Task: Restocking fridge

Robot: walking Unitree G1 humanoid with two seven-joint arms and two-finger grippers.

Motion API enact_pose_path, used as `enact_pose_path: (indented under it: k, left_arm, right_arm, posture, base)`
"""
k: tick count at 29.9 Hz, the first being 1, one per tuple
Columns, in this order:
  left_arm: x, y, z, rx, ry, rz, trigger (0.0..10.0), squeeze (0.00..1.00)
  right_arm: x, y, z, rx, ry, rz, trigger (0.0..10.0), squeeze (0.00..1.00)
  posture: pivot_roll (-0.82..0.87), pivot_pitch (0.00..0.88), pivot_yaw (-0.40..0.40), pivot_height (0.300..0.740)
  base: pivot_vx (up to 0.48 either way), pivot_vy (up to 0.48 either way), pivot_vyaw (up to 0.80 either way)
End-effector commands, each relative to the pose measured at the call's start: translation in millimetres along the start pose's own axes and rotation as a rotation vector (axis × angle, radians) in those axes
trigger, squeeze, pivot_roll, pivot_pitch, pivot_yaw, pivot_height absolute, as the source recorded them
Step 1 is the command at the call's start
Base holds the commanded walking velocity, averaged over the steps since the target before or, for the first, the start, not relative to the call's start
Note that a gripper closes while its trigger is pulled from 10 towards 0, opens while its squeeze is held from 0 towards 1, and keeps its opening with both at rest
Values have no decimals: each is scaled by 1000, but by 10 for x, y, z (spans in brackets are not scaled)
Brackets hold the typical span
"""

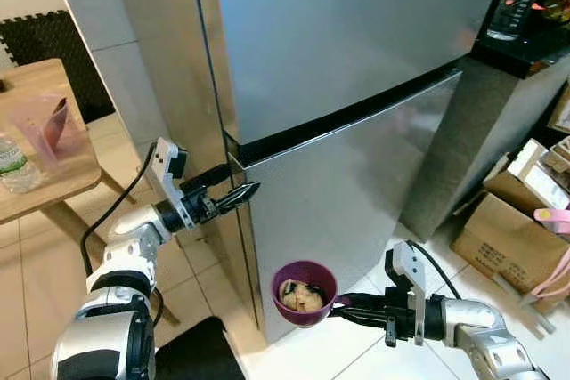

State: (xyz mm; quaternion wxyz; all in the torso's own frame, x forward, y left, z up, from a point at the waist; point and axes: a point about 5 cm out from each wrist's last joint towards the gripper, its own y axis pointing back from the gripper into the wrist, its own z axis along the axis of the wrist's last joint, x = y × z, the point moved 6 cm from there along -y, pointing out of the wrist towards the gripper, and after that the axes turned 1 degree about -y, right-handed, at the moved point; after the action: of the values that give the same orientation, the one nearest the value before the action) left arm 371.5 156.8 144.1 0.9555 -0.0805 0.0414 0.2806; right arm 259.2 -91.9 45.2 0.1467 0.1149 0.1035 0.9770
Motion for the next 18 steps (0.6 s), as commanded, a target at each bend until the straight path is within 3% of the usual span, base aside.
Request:
enact_pose_path:
  k: [1,18]
  left_arm:
    - [-256,-202,-114,29,5,-153,10000,0]
    - [-413,-278,-170,15,18,-226,10000,0]
  right_arm:
    - [26,-9,60,-15,25,14,10000,0]
    - [22,-12,84,-18,30,21,10000,0]
  posture:
    - [-83,0,-15,740]
    - [-82,0,-12,740]
  base:
    - [0,0,0]
    - [0,0,0]
